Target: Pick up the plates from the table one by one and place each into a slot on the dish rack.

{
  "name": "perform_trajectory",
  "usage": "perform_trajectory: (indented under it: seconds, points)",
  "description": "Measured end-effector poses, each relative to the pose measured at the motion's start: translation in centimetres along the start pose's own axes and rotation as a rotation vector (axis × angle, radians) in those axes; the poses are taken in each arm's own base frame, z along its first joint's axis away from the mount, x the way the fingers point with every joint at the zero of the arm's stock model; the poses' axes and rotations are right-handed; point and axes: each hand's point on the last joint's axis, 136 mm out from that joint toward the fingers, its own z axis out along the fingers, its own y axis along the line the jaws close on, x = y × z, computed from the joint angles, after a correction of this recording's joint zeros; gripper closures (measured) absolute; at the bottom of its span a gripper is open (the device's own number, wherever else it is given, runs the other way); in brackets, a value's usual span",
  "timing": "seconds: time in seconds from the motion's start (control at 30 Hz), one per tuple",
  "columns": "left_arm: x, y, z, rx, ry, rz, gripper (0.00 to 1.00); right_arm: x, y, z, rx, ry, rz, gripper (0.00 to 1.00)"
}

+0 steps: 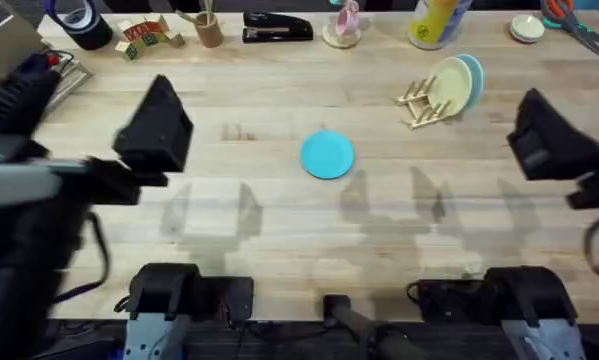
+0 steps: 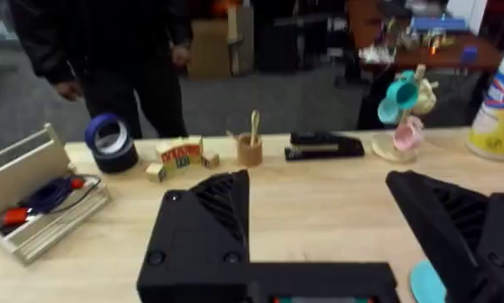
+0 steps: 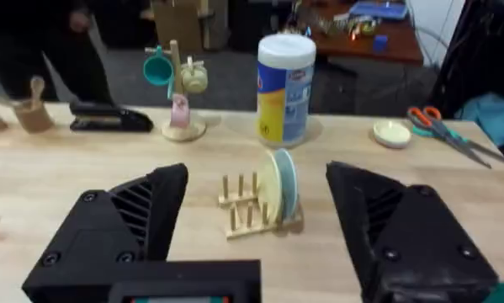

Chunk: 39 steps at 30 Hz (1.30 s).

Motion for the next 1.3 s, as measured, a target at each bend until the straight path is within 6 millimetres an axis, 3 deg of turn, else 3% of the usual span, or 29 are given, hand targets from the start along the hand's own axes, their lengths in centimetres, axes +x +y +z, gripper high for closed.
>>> perform_trajectory:
  seconds: [0.2,0.47,0.9,1.07,1.3]
  points:
    - [-2.7,0.1,-0.5,0.006,0.206,0.0,0.008,-2.3,0.0,-0.6,-0.004,0.178,-0.002,0.009]
    - [-5.1,0.0,-0.5,0.02,0.455,-0.001,0.008,-3.2,-0.1,0.2,-0.012,0.485,0.005,0.009]
    - [-3.2,-1.5,2.9,0.111,0.856,-0.04,0.007,-4.7,0.2,3.7,-0.042,0.772,0.019,0.009]
    - [-2.7,-1.7,4.5,0.124,0.905,-0.049,0.008,-4.5,0.3,4.7,-0.049,0.812,0.024,0.009]
    - [-2.5,-1.7,4.5,0.126,0.915,-0.05,0.008,-4.2,0.3,5.0,-0.049,0.829,0.024,0.01]
